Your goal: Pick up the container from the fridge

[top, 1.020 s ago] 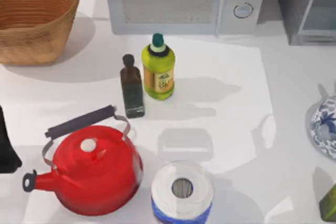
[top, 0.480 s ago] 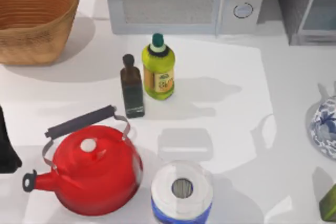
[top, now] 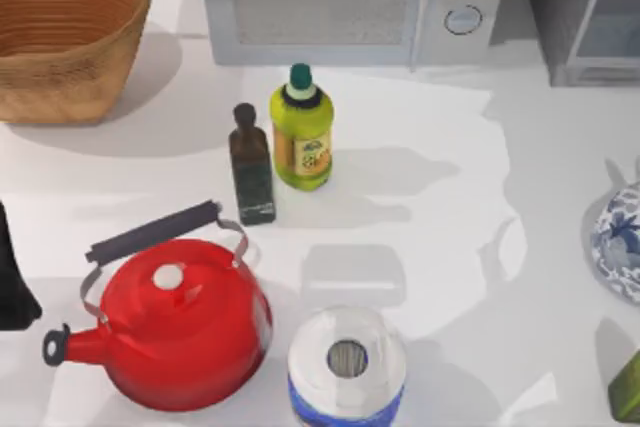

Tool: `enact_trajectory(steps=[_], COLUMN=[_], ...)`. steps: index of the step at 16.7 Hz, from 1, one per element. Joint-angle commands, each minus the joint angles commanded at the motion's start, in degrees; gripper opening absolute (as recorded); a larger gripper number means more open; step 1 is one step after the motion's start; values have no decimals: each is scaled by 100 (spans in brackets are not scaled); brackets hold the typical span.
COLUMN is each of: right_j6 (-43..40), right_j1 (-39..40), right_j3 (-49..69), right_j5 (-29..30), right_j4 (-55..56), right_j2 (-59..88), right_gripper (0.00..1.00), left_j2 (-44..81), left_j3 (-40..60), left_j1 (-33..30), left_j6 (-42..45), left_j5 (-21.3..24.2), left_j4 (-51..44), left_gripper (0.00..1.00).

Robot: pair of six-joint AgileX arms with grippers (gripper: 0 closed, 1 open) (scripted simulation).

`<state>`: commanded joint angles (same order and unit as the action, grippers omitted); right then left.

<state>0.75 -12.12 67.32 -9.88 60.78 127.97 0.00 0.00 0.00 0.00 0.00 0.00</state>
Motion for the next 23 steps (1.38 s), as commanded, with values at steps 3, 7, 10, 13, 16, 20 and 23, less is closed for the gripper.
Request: enact_trajectory(steps=[3, 7, 10, 13, 16, 20, 23], right_j6=[5, 9, 19, 22, 24, 26, 29], right_j1=[4, 0, 2, -58, -142, -250, -314], right_j3=[49, 93, 58, -337, -1068, -2176, -2509], right_j5=[-7, -9, -20, -99, -164, -249, -344], right_j4=[-306, -552, -527, -318, -68, 283, 496], right_j2=[-267, -478, -464, -766, -1185, -1733, -2006], right_gripper=[0, 0, 0, 0, 0, 0, 0], left_j2=[0, 0, 0, 0, 0, 0, 0], left_j3=[0, 0, 0, 0, 0, 0, 0], left_j1=[0, 0, 0, 0, 0, 0, 0], left_j6=[0, 0, 0, 0, 0, 0, 0], left_j5=[0, 0, 0, 0, 0, 0, 0], left_j4=[0, 0, 0, 0, 0, 0, 0], left_gripper=[100, 100, 100, 100, 100, 100, 100])
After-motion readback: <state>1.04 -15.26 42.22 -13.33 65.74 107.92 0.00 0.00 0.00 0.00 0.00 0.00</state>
